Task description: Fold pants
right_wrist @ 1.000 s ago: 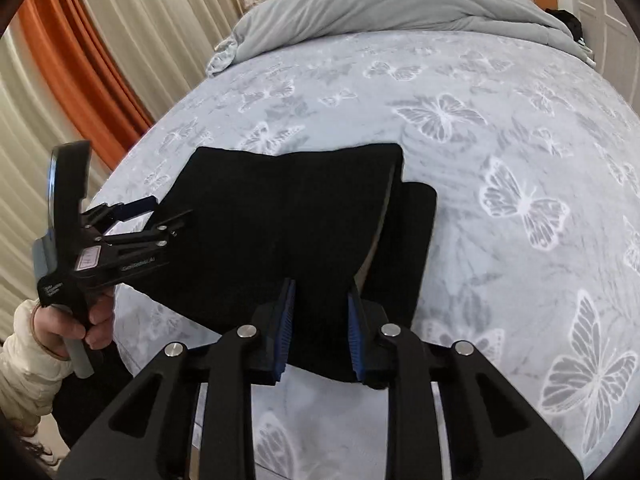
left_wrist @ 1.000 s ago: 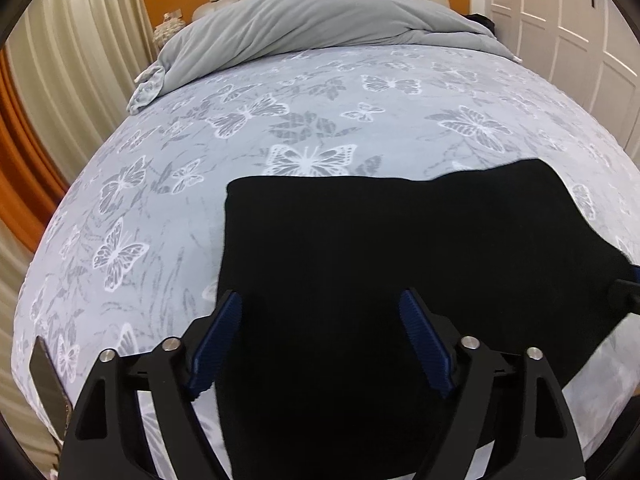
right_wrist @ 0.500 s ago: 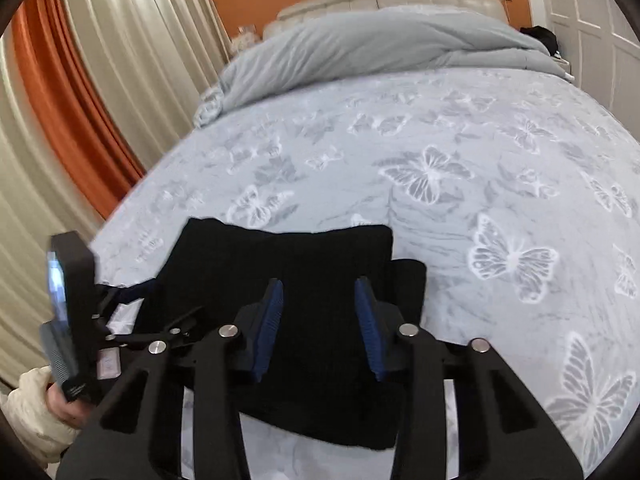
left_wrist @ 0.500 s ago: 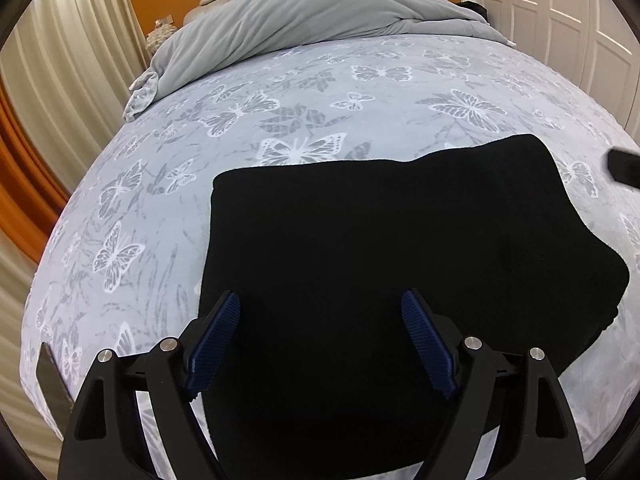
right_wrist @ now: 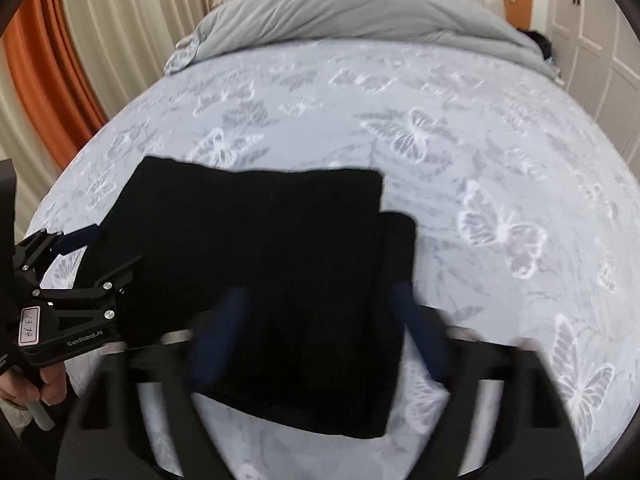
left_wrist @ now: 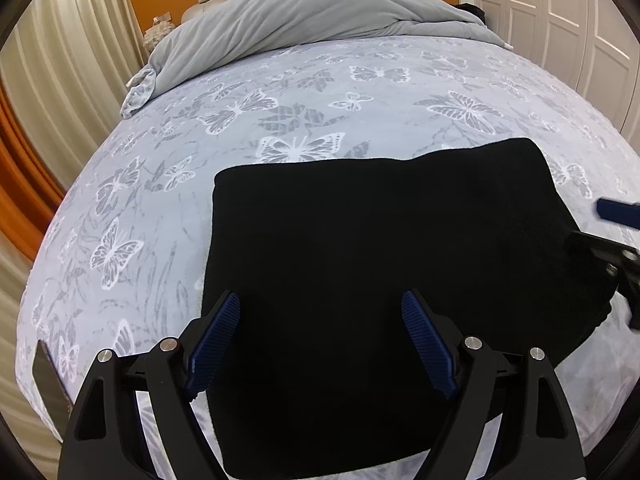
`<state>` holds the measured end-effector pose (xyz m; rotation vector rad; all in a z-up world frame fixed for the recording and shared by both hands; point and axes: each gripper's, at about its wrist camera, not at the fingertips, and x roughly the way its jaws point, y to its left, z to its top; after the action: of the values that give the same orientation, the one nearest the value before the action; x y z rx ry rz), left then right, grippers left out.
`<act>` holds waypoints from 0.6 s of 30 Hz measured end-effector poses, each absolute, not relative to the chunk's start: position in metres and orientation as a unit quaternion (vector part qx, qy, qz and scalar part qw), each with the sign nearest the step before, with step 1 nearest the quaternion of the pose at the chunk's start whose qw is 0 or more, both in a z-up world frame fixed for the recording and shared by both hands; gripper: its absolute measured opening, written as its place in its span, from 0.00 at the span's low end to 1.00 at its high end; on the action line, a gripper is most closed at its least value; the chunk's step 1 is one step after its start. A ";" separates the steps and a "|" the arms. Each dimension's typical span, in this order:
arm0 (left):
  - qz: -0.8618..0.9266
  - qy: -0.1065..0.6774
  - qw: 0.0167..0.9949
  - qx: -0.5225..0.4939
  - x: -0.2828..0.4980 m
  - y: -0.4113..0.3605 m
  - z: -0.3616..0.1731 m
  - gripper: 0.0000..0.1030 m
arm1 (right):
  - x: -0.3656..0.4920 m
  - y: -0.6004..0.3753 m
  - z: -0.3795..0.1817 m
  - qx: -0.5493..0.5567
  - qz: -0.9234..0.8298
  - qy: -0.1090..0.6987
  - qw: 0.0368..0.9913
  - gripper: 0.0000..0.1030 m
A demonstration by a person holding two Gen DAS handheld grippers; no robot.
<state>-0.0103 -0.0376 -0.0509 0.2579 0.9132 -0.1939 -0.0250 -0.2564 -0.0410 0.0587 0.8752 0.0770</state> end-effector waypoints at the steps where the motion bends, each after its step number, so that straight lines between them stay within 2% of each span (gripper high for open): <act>1: -0.090 0.439 0.885 0.124 -0.009 -0.036 -0.051 0.78 | -0.025 -0.258 -0.042 0.025 0.030 0.425 0.905 0.84; 5: -0.084 0.446 0.885 0.101 -0.005 -0.019 -0.048 0.79 | -0.028 -0.281 -0.059 0.085 0.037 0.463 0.882 0.88; 7: -0.100 0.463 0.880 0.043 0.000 0.001 -0.047 0.84 | -0.029 -0.295 -0.072 0.144 0.064 0.483 0.861 0.88; 12: -0.114 0.541 0.826 -0.111 0.020 0.044 -0.078 0.84 | -0.024 -0.312 -0.101 0.249 0.101 0.509 0.818 0.90; 14: -0.135 0.564 0.797 -0.166 0.026 0.049 -0.092 0.84 | -0.019 -0.320 -0.110 0.301 0.110 0.510 0.798 0.96; 18: -0.161 0.565 0.786 -0.193 0.029 0.042 -0.095 0.87 | -0.011 -0.324 -0.113 0.374 0.140 0.493 0.773 0.96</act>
<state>0.0286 0.0418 -0.0947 -0.4158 1.2183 -0.3475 -0.0110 -0.3243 -0.1127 0.8092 1.0674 0.3043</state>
